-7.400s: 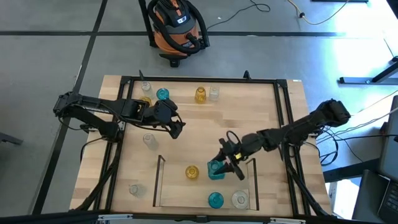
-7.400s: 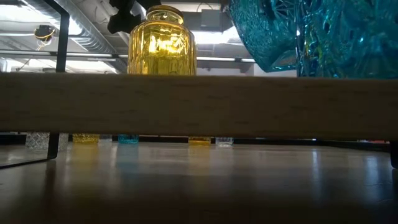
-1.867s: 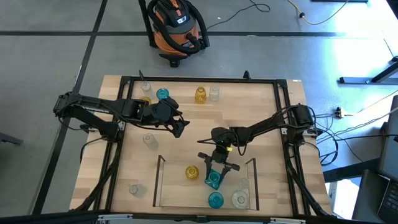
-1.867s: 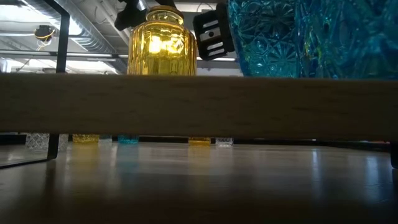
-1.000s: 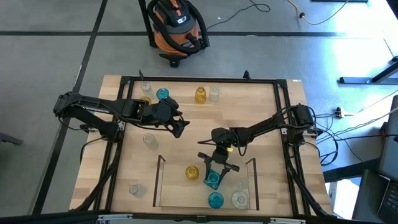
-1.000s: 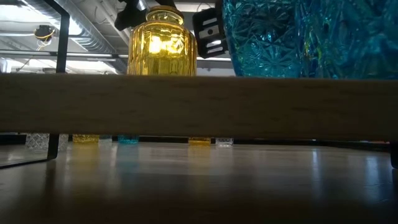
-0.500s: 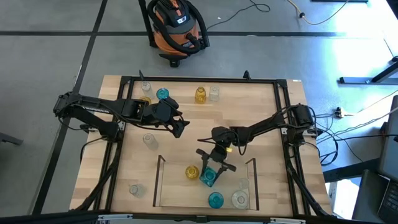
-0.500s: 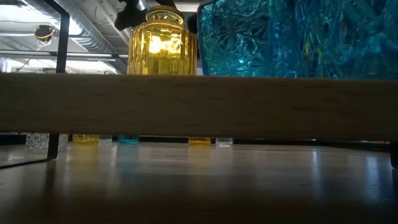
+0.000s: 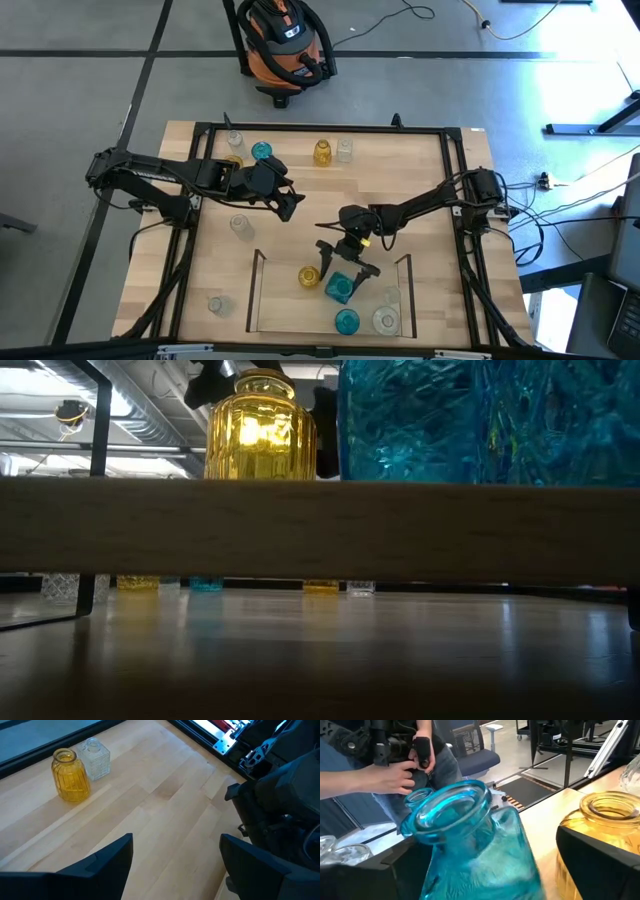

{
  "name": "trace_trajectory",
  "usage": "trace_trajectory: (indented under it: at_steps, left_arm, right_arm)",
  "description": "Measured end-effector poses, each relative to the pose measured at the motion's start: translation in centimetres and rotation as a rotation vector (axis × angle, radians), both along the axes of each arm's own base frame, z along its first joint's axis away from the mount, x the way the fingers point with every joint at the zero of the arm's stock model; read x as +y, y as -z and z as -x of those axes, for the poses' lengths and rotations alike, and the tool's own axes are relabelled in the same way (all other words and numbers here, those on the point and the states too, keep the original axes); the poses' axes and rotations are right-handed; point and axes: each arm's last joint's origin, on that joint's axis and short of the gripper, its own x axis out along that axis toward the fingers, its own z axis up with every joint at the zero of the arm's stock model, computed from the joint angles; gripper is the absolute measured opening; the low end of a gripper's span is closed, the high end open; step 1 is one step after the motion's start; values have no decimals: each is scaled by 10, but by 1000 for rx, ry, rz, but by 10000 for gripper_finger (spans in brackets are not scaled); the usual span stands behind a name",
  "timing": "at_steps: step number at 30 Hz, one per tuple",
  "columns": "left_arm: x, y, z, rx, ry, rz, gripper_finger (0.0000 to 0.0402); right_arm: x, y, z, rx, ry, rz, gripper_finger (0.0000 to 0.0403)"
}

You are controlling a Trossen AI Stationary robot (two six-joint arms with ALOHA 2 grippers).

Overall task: Sort vases onto shelf
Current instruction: Put the blue vase on the shelf aligned with the other blue vase

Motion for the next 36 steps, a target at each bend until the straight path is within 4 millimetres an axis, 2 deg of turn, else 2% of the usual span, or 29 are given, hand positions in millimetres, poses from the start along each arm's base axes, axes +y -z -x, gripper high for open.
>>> trace_trajectory:
  at_steps: [15,36]
  left_arm:
    - [0,0,0,0,0,0,289]
    - [0,0,0,0,0,0,289]
  right_arm:
    - [1,0,3,109,-76,-68,370]
    - [0,8,8,242,-107,-67,370]
